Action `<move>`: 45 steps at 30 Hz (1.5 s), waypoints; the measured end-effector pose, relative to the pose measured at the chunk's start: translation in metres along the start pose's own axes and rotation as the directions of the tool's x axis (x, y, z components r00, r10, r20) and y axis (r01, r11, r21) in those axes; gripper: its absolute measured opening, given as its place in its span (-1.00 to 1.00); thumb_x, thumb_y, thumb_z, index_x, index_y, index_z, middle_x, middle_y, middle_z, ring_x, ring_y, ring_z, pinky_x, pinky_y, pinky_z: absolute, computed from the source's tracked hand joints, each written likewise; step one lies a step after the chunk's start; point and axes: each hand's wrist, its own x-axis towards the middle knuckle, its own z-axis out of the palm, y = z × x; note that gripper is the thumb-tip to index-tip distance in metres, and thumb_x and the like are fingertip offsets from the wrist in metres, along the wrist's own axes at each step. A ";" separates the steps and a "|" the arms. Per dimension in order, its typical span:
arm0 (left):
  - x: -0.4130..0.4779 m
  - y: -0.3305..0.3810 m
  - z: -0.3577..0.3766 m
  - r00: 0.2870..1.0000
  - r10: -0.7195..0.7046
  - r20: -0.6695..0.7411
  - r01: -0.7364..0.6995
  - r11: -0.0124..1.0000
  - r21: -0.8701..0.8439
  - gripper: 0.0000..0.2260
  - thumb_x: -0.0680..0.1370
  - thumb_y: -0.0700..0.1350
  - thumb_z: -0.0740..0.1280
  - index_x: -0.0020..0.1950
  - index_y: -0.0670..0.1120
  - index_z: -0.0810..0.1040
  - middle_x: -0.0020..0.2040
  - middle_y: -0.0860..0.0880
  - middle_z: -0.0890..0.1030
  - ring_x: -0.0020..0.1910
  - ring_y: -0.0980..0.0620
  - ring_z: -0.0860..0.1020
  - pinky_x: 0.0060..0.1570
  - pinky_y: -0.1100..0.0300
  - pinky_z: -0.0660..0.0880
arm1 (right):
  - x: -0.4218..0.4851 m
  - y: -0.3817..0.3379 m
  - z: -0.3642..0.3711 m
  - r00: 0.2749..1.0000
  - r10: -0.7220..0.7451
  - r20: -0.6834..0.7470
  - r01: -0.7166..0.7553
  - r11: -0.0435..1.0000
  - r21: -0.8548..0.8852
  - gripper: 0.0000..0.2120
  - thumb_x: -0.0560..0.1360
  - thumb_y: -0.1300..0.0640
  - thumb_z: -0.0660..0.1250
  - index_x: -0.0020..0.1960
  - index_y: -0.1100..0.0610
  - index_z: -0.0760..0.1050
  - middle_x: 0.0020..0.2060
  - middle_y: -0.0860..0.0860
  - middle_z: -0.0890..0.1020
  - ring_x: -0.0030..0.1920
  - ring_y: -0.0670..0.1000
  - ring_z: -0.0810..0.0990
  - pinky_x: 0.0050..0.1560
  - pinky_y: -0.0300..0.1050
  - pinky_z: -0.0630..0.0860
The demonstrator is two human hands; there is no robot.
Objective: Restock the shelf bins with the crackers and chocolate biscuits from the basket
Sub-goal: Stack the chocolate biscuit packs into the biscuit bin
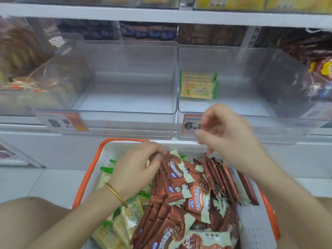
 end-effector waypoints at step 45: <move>-0.021 -0.014 -0.018 0.812 -0.412 0.414 0.584 0.583 -0.565 -0.81 0.45 -0.24 0.42 -0.03 -0.18 0.44 -0.18 -0.08 0.61 -0.24 0.05 0.64 -0.25 0.16 0.58 | -0.025 0.053 0.078 0.792 0.287 0.539 -0.574 0.652 0.496 -0.73 0.49 0.36 0.33 0.17 0.29 0.41 -0.08 0.15 0.68 -0.12 0.07 0.68 -0.21 -0.11 0.62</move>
